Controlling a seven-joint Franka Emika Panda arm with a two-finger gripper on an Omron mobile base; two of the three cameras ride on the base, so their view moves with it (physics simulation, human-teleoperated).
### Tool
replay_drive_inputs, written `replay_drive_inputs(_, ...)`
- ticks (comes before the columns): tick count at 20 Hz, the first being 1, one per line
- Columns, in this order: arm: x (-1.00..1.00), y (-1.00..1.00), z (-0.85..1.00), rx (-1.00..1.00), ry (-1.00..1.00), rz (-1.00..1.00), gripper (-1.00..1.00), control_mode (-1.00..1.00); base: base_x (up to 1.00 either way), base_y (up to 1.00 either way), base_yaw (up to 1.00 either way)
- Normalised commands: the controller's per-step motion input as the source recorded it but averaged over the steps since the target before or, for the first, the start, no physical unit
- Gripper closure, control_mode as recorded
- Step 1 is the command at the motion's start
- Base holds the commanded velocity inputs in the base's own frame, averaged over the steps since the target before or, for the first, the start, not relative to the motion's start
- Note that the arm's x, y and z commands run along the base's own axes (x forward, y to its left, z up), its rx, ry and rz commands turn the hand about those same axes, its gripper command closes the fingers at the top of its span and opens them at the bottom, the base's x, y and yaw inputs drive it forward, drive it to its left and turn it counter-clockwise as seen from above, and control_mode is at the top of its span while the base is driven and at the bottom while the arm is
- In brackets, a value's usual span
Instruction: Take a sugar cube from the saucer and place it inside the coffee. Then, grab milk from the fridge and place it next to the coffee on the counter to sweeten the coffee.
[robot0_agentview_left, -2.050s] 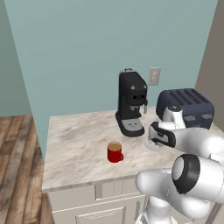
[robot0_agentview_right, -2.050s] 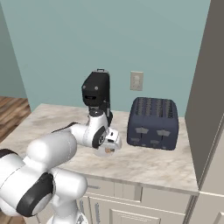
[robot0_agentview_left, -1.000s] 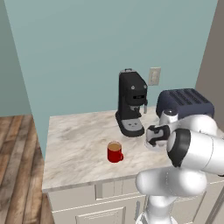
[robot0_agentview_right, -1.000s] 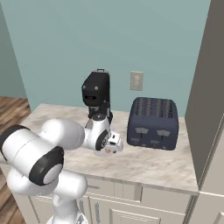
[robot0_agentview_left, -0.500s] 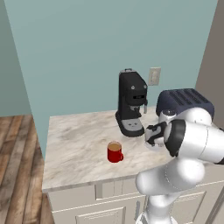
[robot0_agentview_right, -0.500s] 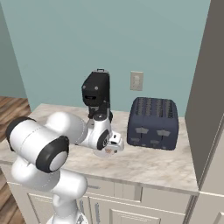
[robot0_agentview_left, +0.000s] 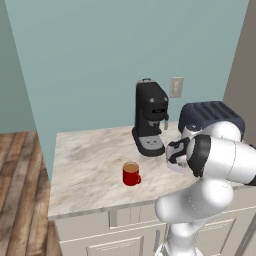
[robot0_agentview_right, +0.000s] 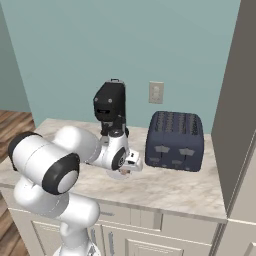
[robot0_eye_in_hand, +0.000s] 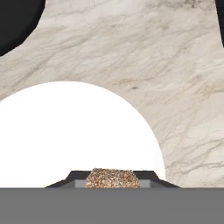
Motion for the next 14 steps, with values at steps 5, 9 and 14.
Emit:
replay_drive_inputs(5,-0.21,0.0,0.06,0.0,-0.04,0.0,1.0,-1.0,0.0,0.0,0.0)
replay_drive_inputs(9,-0.31,0.11,0.49,0.0,-0.13,0.0,1.0,-1.0,0.0,0.0,0.0)
replay_drive_inputs(14,-0.29,0.48,0.75,-0.01,-0.07,0.0,1.0,-1.0,0.0,0.0,0.0)
